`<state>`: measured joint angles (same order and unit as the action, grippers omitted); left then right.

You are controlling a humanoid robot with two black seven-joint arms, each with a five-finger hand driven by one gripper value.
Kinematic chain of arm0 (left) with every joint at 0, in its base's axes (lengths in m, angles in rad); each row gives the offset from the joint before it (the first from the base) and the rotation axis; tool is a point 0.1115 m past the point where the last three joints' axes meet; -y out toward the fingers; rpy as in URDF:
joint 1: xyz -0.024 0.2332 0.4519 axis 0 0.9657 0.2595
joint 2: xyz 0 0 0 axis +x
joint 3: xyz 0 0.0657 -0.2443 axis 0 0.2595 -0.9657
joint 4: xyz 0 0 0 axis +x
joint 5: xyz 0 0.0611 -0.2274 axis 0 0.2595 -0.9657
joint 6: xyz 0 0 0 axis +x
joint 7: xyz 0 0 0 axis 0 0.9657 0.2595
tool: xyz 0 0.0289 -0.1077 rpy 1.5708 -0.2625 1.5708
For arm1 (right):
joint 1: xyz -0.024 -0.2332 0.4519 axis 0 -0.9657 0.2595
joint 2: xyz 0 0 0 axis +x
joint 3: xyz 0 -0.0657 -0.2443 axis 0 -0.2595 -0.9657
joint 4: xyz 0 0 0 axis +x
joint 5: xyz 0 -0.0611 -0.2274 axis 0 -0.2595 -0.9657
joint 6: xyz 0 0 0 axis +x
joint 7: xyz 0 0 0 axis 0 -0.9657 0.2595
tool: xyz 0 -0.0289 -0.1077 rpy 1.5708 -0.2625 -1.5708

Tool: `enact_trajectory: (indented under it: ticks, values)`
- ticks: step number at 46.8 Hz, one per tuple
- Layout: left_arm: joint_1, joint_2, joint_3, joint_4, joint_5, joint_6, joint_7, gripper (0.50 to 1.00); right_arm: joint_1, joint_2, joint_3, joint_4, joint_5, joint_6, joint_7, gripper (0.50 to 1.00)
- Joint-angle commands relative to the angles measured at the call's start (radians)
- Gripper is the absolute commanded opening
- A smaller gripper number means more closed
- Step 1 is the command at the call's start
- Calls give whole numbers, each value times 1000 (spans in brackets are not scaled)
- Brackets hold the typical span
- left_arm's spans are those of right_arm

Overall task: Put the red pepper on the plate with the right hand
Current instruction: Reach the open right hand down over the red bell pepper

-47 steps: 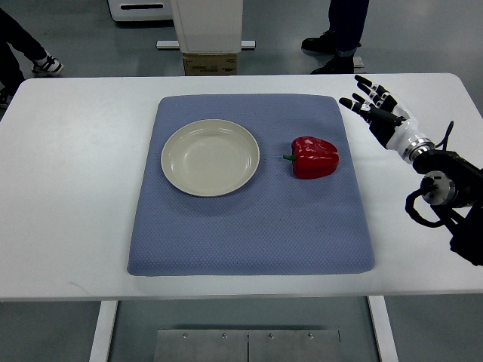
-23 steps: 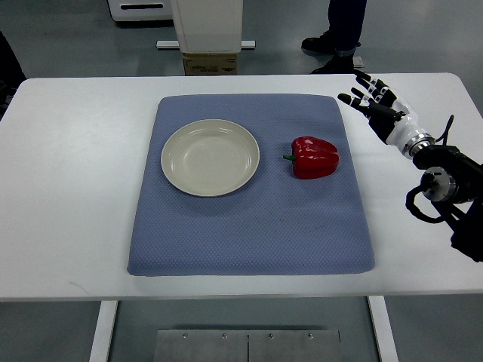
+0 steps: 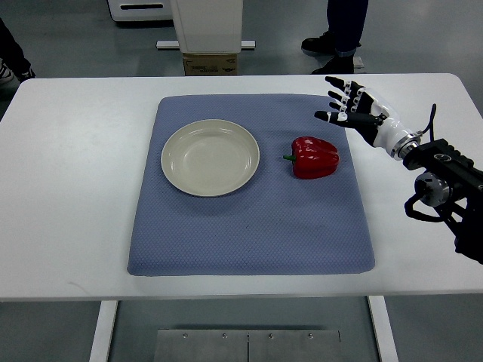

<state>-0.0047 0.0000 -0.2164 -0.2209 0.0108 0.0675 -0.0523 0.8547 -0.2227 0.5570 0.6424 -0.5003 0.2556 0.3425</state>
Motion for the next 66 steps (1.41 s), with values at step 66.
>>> enact_trajectory:
  ticks: [66]
  values:
    - [0, 0, 0, 0, 0, 0, 0, 1000, 293, -76, -601, 5, -274, -82, 144, 993]
